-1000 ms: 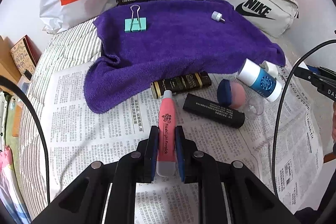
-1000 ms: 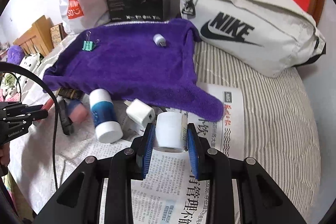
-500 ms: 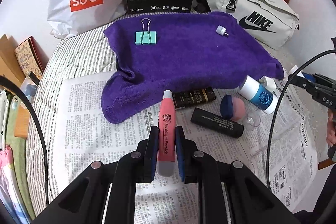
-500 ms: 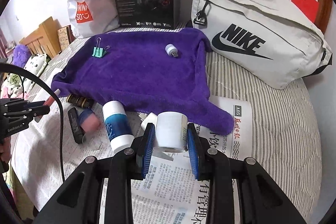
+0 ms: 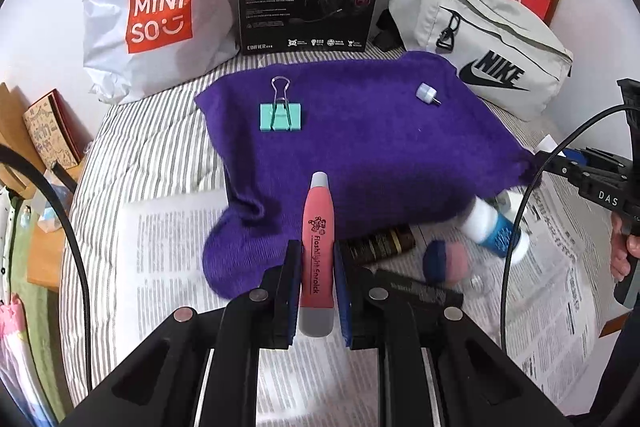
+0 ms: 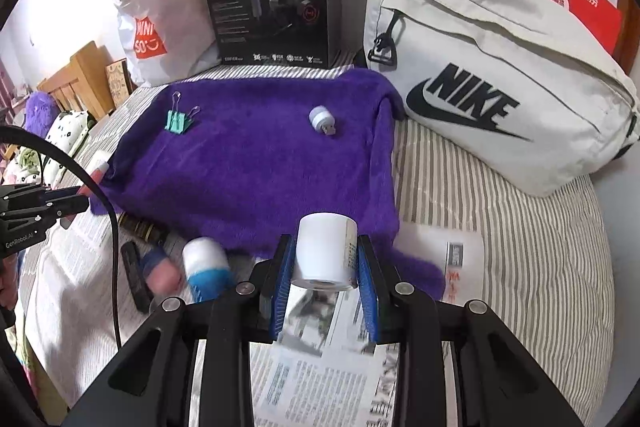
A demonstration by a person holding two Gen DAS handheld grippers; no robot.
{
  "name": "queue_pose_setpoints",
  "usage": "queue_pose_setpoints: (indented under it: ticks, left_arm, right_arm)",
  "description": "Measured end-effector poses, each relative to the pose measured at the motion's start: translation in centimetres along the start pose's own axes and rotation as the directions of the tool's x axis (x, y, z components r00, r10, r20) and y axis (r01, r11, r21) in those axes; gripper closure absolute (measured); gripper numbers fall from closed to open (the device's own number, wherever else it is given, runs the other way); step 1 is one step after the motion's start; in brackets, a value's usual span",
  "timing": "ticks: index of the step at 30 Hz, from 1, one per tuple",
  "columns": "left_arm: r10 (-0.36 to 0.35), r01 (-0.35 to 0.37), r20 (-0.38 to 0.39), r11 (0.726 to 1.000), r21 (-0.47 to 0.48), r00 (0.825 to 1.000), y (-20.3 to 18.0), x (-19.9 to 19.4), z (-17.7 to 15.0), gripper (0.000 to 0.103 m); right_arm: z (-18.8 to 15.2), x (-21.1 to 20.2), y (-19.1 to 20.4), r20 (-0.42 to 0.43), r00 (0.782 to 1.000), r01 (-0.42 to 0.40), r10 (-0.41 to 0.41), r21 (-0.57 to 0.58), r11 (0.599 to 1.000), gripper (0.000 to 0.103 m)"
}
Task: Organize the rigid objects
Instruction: 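Carry the highlighter and the white roll onto the purple towel with both tools, then open both tools to set the highlighter and roll on the towel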
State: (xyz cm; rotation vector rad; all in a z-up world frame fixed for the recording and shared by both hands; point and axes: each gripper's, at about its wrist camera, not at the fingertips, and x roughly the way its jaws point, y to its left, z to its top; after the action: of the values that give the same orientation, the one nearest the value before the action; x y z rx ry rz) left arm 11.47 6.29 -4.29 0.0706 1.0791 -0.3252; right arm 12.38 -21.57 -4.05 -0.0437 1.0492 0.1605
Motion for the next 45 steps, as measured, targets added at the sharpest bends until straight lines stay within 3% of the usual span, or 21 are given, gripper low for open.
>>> queue_pose_setpoints:
  ticks: [21, 45]
  left_arm:
    - [-0.009, 0.009, -0.017, 0.999, -0.035, 1.0, 2.6, 6.6, 6.4, 0.087]
    - [0.037, -0.039, -0.092, 0.999, -0.021, 0.995, 3.0, 9.8, 6.8, 0.087]
  right_arm:
    - [6.7, 8.8, -0.3, -0.062, 0.998, -0.022, 0.02, -0.025, 0.999, 0.072]
    - [7.2, 12.9, -0.1, -0.105, 0.994, -0.005, -0.002, -0.057, 0.998, 0.072]
